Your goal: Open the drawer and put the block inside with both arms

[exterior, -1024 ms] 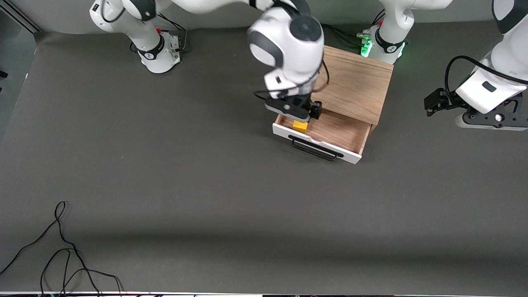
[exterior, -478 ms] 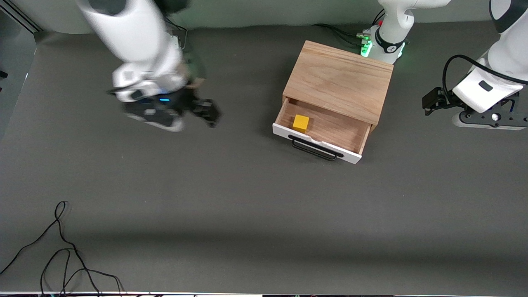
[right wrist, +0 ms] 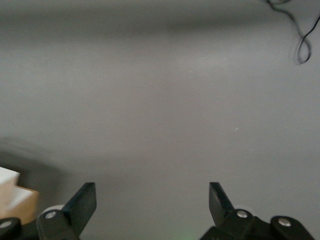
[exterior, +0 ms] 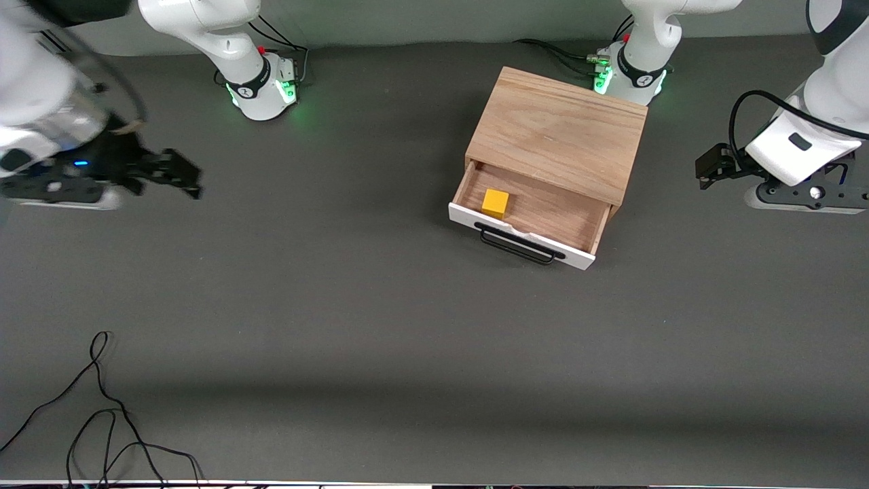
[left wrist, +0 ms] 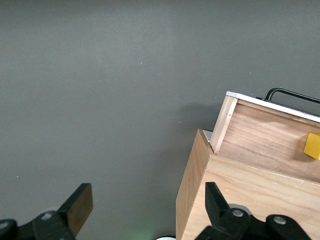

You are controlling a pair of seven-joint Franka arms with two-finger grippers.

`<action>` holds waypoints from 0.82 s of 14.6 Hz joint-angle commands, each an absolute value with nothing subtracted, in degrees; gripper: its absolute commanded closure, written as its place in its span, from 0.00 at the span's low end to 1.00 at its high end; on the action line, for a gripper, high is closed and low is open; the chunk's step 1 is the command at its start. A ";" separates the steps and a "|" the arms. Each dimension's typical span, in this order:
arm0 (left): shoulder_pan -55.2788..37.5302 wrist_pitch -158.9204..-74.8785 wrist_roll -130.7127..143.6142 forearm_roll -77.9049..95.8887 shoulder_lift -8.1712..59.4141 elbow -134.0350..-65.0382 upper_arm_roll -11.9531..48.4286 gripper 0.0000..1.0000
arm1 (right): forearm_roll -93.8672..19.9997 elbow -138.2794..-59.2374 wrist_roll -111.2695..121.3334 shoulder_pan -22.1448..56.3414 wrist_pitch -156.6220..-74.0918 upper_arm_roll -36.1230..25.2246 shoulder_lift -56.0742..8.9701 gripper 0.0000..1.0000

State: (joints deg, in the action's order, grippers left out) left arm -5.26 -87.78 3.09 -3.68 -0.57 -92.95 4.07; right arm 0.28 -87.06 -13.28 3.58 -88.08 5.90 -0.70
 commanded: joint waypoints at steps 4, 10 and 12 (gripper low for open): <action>-4.57 -86.57 3.08 -3.60 -0.09 -91.58 4.57 0.00 | 1.05 -88.68 0.07 -1.49 -88.24 1.68 -0.17 0.00; -4.40 -86.57 2.99 -3.60 0.00 -91.58 4.57 0.00 | 0.79 -88.77 4.75 -1.49 -88.77 -3.43 -0.88 0.00; -4.39 -86.66 2.99 -3.60 0.00 -91.58 4.57 0.00 | 0.88 -88.77 4.05 -1.32 -88.51 -3.43 -0.79 0.00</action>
